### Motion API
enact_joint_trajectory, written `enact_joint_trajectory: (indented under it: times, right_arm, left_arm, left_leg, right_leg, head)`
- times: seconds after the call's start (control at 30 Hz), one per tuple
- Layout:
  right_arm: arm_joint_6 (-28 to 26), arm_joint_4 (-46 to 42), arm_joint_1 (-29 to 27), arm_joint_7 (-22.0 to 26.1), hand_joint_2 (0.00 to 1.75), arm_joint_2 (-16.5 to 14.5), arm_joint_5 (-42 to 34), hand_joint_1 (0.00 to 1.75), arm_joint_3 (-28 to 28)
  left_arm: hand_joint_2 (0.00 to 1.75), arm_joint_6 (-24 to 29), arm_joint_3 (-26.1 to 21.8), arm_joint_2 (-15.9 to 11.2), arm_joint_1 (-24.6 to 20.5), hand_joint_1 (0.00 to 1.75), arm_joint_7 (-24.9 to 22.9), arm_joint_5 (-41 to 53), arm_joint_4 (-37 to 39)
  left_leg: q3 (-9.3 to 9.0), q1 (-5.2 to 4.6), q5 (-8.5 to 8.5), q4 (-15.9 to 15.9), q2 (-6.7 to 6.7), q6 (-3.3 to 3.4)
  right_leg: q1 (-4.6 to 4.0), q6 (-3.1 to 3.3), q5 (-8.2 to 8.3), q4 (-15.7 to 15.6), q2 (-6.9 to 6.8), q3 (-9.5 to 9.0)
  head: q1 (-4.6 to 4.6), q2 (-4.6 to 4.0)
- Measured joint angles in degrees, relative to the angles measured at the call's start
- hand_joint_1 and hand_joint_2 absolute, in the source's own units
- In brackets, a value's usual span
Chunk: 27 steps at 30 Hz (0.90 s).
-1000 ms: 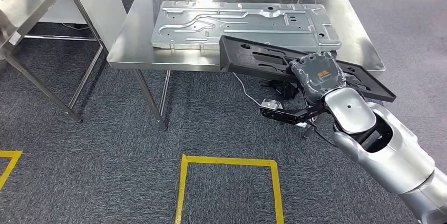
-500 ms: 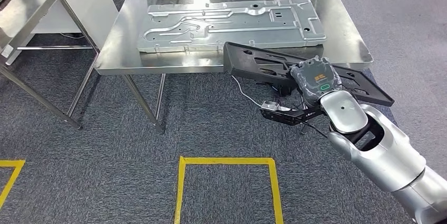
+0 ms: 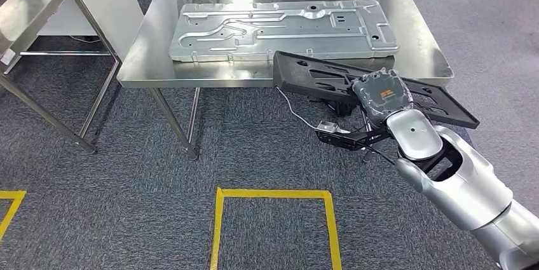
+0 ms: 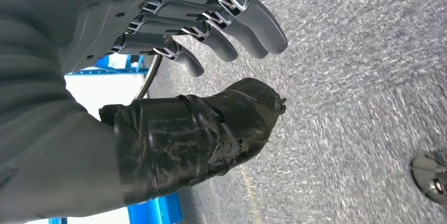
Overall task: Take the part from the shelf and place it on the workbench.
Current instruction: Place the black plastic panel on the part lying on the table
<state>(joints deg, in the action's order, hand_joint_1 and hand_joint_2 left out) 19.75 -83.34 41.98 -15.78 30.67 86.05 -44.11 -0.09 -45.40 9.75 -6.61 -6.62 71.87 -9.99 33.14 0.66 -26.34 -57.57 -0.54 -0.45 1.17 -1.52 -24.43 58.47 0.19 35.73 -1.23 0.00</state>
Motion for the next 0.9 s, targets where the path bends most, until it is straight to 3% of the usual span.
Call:
enact_joint_trajectory:
  times: [0.13,0.2,0.27,0.3,0.37,0.4,0.47,0.5,0.53,0.6,0.67,0.73,0.8,0.83,0.9]
  right_arm:
    - [0.01,-0.01,0.06,0.02,1.75,0.00,0.01,1.75,0.00]
    - [0.03,-0.09,0.23,0.15,1.75,0.00,0.06,1.75,0.01]
    - [0.11,-0.22,0.40,0.31,1.75,0.03,0.16,1.75,0.04]
    - [0.19,-0.28,0.58,0.35,1.75,0.02,0.23,1.75,0.05]
    - [0.46,-0.25,0.99,0.41,1.75,-0.03,0.39,1.75,0.07]
    - [0.62,-0.22,0.96,0.44,1.75,-0.04,0.45,1.75,0.07]
    - [0.88,-0.19,0.56,0.49,1.75,-0.05,0.50,1.75,0.06]
    - [0.94,-0.18,0.41,0.51,1.75,-0.05,0.52,1.75,0.06]
    - [0.98,-0.19,0.43,0.52,1.75,-0.06,0.56,1.75,0.06]
    - [1.04,-0.15,0.55,0.52,1.75,-0.14,0.66,1.75,0.05]
    - [1.11,-0.17,0.48,0.52,1.75,-0.29,0.74,1.75,0.01]
    - [1.10,-0.20,0.27,0.56,1.75,-0.40,0.76,1.75,-0.03]
    - [1.05,-0.23,0.35,0.57,1.75,-0.49,0.77,1.75,-0.05]
    - [1.04,-0.28,0.50,0.56,1.75,-0.51,0.78,1.75,-0.07]
    - [1.08,-0.41,0.69,0.52,1.75,-0.52,0.80,1.75,-0.07]
  left_arm:
    - [1.75,-0.03,0.00,-0.01,0.00,0.00,0.00,0.00,0.00]
    - [1.75,-0.05,0.00,-0.03,-0.03,0.00,-0.01,-0.01,0.00]
    - [1.75,-0.11,0.00,0.10,-0.03,0.00,-0.02,-0.04,0.00]
    - [1.75,-0.15,0.00,0.20,-0.06,0.00,-0.02,-0.04,0.00]
    - [1.75,-0.21,0.00,0.26,-0.13,0.00,-0.02,-0.05,0.00]
    - [1.75,-0.21,0.00,0.27,-0.15,0.00,-0.02,-0.06,0.00]
    - [1.75,-0.22,-0.01,0.31,-0.05,0.00,-0.03,-0.07,0.00]
    - [1.75,-0.22,-0.02,0.31,0.02,0.00,-0.04,-0.07,0.00]
    - [1.75,-0.21,-0.02,0.31,0.06,0.00,-0.05,-0.07,0.00]
    - [1.75,-0.20,-0.02,0.12,0.05,0.00,-0.07,-0.07,-0.03]
    - [1.75,-0.25,-0.01,-0.05,-0.04,0.00,-0.07,-0.06,-0.05]
    - [1.75,-0.30,0.00,0.01,-0.03,0.00,-0.07,-0.06,-0.04]
    - [1.75,-0.28,0.00,0.13,-0.08,0.00,-0.07,-0.05,-0.03]
    - [1.75,-0.28,0.00,0.16,-0.14,0.00,-0.07,-0.05,-0.02]
    - [1.75,-0.22,0.00,0.18,-0.22,0.00,-0.07,-0.04,-0.02]
  left_leg:
    - [0.06,-0.05,-0.11,-0.12,0.00,0.10]
    - [-0.50,-0.22,0.18,0.91,-0.09,0.94]
    - [-2.96,0.19,1.63,4.73,-0.41,2.22]
    - [-4.37,0.57,2.52,6.78,-0.64,2.58]
    - [-5.49,1.13,3.32,8.51,-0.89,2.61]
    - [-5.53,1.28,3.25,8.40,-0.95,2.29]
    - [-5.46,1.65,2.50,7.53,-0.94,1.52]
    - [-5.37,1.95,1.92,6.76,-0.93,1.03]
    - [-5.21,2.36,1.08,5.60,-0.91,0.43]
    - [-4.60,2.89,-0.69,3.21,-0.83,-0.96]
    - [-3.54,2.68,-2.09,1.23,-0.83,-2.10]
    - [-2.95,2.49,-2.79,0.35,-0.94,-2.66]
    - [-2.36,2.58,-4.16,-1.40,-0.83,-2.83]
    - [-1.28,2.60,-5.47,-3.74,-0.73,-2.78]
    - [2.68,2.22,-8.66,-11.13,-0.58,-2.36]
  right_leg:
    - [0.13,-0.11,0.10,-0.25,-0.01,-0.13]
    - [0.23,-0.76,0.61,-1.69,0.03,-0.89]
    - [0.14,-1.30,0.63,-2.82,0.08,-1.94]
    - [0.00,-1.40,-0.32,-1.44,0.11,-1.52]
    - [0.15,-1.55,-3.45,5.21,0.10,1.59]
    - [0.36,-1.82,-4.68,8.91,0.06,3.60]
    - [1.03,-2.57,-4.55,11.79,-0.04,5.56]
    - [1.41,-3.01,-3.15,10.39,-0.13,5.13]
    - [1.85,-3.58,-1.01,6.76,-0.33,3.53]
    - [2.27,-4.57,0.94,1.30,-0.59,0.92]
    - [2.31,-3.42,-0.04,1.31,-0.37,0.88]
    - [2.38,-1.47,-0.77,2.58,-0.09,1.60]
    - [2.18,-0.74,-1.17,3.07,0.10,1.86]
    - [2.02,-0.56,-1.28,3.11,0.18,1.79]
    - [1.52,-0.41,-1.40,2.81,0.25,1.34]
  head:
    - [0.01,0.00]
    - [0.11,0.01]
    - [-0.02,0.01]
    - [-0.19,0.01]
    - [-0.60,0.00]
    - [-0.64,0.00]
    - [-0.62,0.00]
    - [-0.61,0.00]
    - [-0.62,0.00]
    - [-0.77,0.00]
    - [-0.71,0.00]
    - [-0.28,0.00]
    - [0.25,0.00]
    - [0.51,0.00]
    - [0.96,0.00]
